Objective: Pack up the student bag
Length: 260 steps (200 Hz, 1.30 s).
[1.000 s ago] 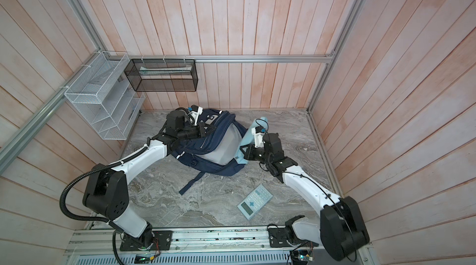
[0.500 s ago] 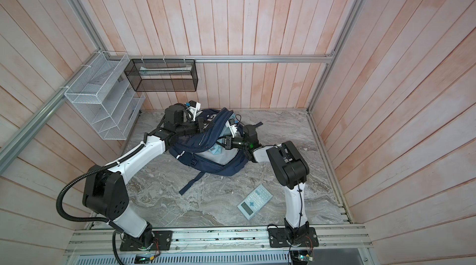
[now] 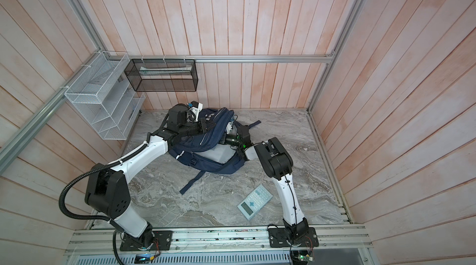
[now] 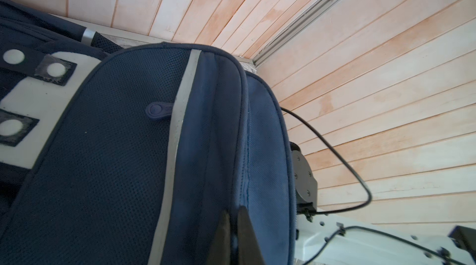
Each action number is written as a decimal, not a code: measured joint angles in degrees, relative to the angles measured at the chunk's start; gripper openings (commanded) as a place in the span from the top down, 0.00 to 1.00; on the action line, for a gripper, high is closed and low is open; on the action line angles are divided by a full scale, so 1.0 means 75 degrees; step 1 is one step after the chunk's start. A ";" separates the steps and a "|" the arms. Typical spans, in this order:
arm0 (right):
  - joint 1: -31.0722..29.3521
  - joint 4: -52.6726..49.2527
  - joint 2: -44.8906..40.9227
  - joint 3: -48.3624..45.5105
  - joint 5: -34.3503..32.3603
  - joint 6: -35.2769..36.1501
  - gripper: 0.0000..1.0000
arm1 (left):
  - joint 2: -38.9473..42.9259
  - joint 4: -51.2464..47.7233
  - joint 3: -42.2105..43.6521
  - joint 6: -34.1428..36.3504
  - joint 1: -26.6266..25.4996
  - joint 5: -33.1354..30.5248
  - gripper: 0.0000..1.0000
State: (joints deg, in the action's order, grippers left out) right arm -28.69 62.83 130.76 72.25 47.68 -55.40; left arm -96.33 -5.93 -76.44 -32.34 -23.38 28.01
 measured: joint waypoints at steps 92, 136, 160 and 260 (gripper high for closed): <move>0.1014 -0.1440 -0.3008 -0.3436 -0.1166 0.0236 0.38 | -0.0475 -0.0221 -0.0152 0.0466 -0.0758 -0.1306 0.96; 0.1463 -0.3287 -0.4980 -0.4607 -0.2299 0.0874 0.38 | -0.0729 -0.0012 0.0035 0.0452 -0.1040 -0.1594 0.56; 0.0915 -0.4919 -0.5872 -0.4438 -0.3689 0.1900 0.38 | -0.0726 0.0376 0.0498 0.0326 -0.0933 -0.1373 0.20; -0.2850 -0.6091 -0.7038 -0.4596 -0.7901 0.3395 0.19 | 0.2296 0.2917 0.4223 -0.1888 0.1212 -0.0414 0.14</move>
State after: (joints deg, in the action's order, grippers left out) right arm -50.06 17.15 77.97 37.78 -11.57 -29.93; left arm -79.11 15.94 -44.77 -46.50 -14.28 24.91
